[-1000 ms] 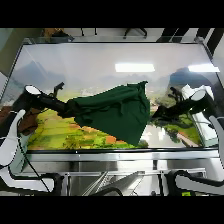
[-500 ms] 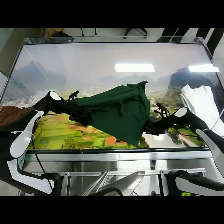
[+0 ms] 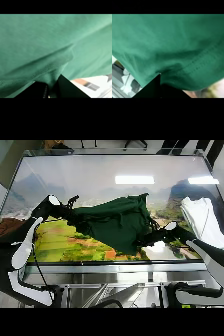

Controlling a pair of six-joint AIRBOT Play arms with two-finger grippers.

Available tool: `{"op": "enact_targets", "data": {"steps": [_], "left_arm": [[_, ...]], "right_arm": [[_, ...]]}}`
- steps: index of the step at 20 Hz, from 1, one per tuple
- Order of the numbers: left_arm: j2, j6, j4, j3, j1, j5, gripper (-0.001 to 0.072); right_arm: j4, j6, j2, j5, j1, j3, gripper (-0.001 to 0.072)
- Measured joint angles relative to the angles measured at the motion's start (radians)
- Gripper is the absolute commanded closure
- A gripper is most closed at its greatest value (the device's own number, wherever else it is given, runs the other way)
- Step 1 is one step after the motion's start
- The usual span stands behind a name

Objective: Fold the shirts.

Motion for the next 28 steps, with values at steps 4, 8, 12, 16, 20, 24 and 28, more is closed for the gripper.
{"op": "enact_targets", "data": {"steps": [4, 8, 12, 16, 20, 24, 28], "left_arm": [[0.049, 0.000, 0.005, 0.029, 0.012, -0.051, 0.0603], [0.203, -0.012, 0.000, 0.126, 0.077, -0.093, 0.0603], [0.426, -0.054, -0.004, 0.344, 0.204, -0.111, 0.0603], [0.625, -0.079, -0.007, 0.629, 0.331, -0.064, 0.0694], [0.800, -0.062, -0.008, 0.785, 0.440, 0.084, 0.0694], [0.891, -0.030, -0.044, 0.671, 0.477, 0.154, 0.0694], [0.844, 0.005, -0.145, 0.444, 0.373, 0.114, 0.0695]], "right_arm": [[0.015, -0.029, 0.055, -0.002, -0.041, 0.056, 0.0692], [0.071, -0.037, 0.167, 0.107, -0.220, 0.252, 0.0692], [0.220, -0.064, 0.251, 0.219, -0.437, 0.612, 0.0693], [0.317, -0.078, 0.281, 0.263, -0.544, 1.019, 0.0693], [0.350, -0.085, 0.290, 0.232, -0.573, 1.314, 0.0693], [0.351, -0.089, 0.277, 0.246, -0.580, 1.354, 0.0693], [0.345, -0.092, 0.224, 0.314, -0.554, 1.218, 0.0692]]}}
